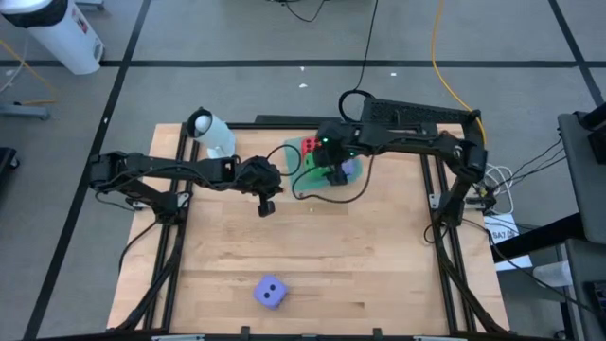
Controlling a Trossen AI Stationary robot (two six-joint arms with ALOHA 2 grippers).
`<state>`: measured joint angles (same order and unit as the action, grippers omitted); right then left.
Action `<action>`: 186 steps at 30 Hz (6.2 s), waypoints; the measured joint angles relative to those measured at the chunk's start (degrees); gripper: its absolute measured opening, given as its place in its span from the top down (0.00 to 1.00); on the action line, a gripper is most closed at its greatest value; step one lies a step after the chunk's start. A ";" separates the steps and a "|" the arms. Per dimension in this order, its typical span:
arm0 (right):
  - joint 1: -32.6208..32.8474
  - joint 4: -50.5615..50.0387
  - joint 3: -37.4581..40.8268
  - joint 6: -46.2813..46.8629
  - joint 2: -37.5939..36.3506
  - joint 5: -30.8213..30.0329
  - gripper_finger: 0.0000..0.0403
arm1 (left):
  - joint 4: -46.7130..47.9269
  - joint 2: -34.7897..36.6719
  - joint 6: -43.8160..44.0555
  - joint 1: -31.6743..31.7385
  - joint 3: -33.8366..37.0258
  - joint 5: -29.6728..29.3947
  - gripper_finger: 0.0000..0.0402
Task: Pick & Place Dice
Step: Put the big green dice into the bin, then adjust the bin, then put the big purple dice into the bin
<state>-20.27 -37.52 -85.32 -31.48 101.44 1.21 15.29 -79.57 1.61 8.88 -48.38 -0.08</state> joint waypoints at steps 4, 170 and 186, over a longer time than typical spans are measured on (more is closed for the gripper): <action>0.91 -4.12 -3.66 -0.66 3.09 -1.37 0.12 | 0.02 0.00 -0.20 0.02 0.00 0.00 0.94; -7.46 6.37 40.38 35.02 -29.31 0.42 1.00 | 7.03 0.97 10.98 12.36 -6.02 -3.41 0.99; -7.26 37.00 54.66 34.40 -61.07 14.11 1.00 | 6.97 25.60 0.77 -2.16 -5.60 -9.90 0.98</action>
<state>-27.53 -0.52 -30.66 2.91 40.37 15.32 22.26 -53.97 2.38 6.72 -53.98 -9.98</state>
